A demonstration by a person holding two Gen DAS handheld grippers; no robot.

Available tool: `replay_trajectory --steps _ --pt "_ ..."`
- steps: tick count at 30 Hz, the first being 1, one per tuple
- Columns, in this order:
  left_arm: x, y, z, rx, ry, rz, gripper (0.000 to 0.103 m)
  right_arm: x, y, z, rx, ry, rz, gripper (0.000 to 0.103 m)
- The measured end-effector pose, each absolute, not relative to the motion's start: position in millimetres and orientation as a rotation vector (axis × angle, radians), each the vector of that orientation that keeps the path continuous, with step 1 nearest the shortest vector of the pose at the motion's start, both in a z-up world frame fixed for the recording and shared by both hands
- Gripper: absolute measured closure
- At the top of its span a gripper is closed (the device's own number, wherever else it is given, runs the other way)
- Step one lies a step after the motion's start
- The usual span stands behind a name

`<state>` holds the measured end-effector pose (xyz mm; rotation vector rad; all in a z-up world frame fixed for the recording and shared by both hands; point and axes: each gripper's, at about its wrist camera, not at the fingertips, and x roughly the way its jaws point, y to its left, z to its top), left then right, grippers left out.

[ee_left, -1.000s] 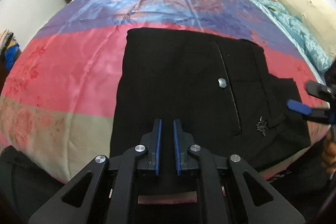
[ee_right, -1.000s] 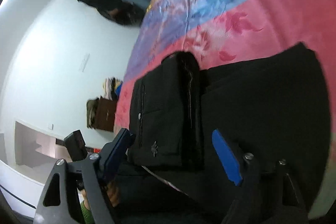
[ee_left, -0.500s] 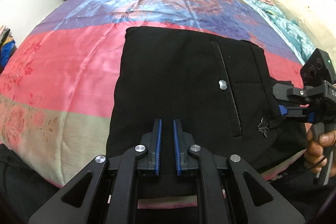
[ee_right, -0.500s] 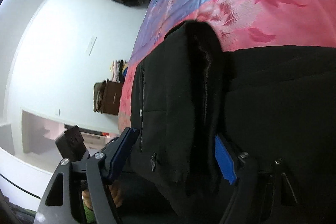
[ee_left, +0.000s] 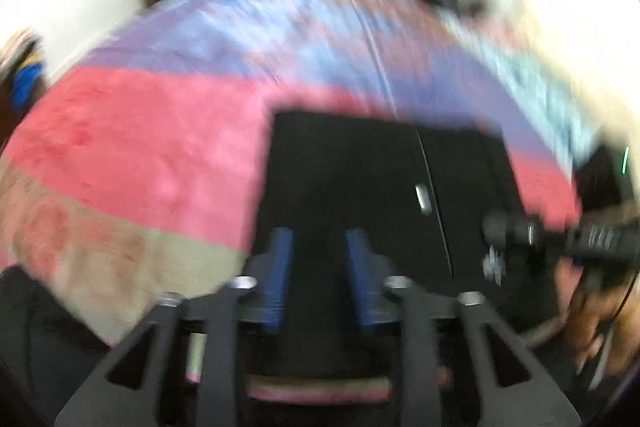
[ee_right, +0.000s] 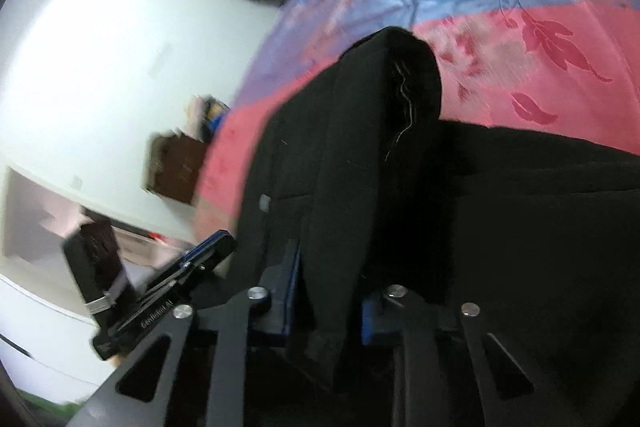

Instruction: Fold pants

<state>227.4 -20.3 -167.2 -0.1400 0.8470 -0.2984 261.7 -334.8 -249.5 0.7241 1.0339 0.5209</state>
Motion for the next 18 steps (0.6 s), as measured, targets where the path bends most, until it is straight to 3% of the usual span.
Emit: replay_trajectory --steps 1,2,10,18 --pt "225.6 -7.3 -160.0 -0.174 0.806 -0.250 0.032 259.6 -336.9 -243.3 0.747 1.015 0.534 0.081" --pt "224.5 7.5 -154.4 -0.204 0.767 -0.185 0.029 256.5 -339.4 -233.7 0.774 0.986 0.558 0.082" --pt "239.1 64.8 -188.1 -0.409 0.901 0.020 0.033 231.9 -368.9 -163.8 0.821 0.844 0.633 0.083" --pt "233.7 41.5 -180.8 -0.303 0.876 -0.033 0.033 203.1 -417.3 -145.5 0.844 0.778 0.556 0.083"
